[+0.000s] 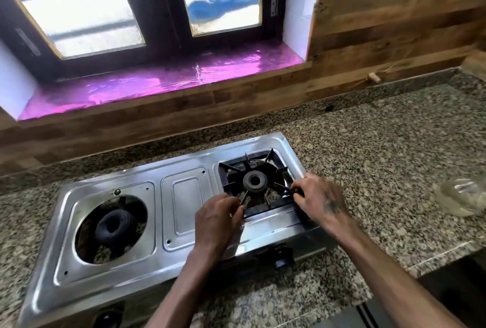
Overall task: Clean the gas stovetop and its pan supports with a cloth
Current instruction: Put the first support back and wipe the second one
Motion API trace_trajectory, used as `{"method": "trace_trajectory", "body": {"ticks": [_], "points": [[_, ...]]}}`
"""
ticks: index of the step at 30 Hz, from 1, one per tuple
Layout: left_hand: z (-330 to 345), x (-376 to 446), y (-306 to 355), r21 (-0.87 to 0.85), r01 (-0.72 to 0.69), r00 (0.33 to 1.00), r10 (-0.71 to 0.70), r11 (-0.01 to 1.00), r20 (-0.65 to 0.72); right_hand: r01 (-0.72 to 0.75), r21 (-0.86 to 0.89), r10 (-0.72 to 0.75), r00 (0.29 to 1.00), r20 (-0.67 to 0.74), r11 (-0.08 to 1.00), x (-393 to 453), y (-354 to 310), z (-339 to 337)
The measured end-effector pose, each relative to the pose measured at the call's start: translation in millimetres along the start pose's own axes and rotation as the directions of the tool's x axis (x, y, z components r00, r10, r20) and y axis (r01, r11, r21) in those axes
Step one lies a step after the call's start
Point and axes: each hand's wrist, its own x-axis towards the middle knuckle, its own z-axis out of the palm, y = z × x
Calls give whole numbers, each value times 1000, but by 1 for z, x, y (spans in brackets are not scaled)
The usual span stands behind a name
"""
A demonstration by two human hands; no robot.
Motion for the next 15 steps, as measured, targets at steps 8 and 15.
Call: {"method": "trace_trajectory", "body": {"ticks": [8,15], "points": [[5,-7,-6,-35,35,999,-36,999,-12,-54,92,56,998,-20,994,-10,-4,-3],[-3,-23,-7,-167,116,986,-135,979,-103,27,552,-14,1000,-27,833,-19,-39,-19]]}}
